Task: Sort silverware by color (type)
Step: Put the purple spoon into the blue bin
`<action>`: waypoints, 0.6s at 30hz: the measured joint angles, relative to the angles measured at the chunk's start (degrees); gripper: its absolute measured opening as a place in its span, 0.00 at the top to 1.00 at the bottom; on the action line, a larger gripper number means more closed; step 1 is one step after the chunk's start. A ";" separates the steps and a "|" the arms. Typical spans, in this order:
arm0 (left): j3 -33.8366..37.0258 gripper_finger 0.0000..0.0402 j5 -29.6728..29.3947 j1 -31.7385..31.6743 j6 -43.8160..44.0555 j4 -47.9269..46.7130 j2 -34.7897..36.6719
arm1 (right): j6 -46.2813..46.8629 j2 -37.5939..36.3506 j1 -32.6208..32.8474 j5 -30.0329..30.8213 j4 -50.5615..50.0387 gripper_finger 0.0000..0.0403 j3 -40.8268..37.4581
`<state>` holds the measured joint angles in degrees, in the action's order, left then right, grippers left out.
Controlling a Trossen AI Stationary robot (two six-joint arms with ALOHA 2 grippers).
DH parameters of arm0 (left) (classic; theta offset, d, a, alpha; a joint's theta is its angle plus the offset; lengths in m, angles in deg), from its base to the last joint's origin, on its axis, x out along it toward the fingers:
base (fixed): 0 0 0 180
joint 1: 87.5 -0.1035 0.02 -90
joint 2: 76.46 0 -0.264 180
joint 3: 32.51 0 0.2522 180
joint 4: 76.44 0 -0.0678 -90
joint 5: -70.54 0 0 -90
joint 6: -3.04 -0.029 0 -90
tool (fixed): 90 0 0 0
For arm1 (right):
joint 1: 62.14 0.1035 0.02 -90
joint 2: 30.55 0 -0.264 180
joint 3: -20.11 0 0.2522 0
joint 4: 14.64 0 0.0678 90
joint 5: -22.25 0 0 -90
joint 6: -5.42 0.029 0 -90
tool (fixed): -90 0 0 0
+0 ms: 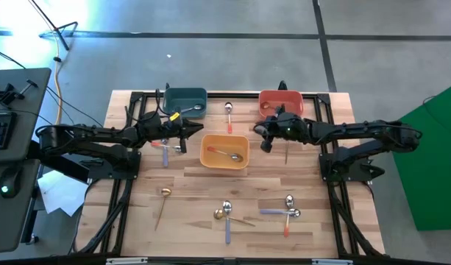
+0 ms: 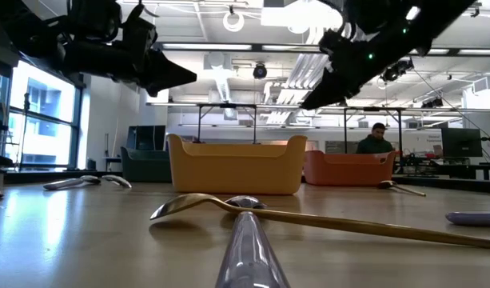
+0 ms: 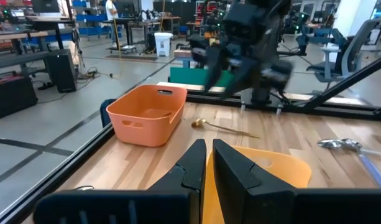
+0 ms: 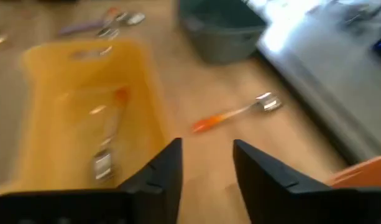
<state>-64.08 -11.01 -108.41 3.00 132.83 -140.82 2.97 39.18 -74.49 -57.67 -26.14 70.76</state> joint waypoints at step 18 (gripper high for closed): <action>-0.02 0.95 -0.05 1.56 -4.91 -0.37 0.00 | 35.11 3.40 36.31 -3.41 -30.55 0.58 8.15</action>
<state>-64.10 -11.06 -106.85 -1.91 132.46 -140.82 38.08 42.58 -38.18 -61.07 -56.70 78.91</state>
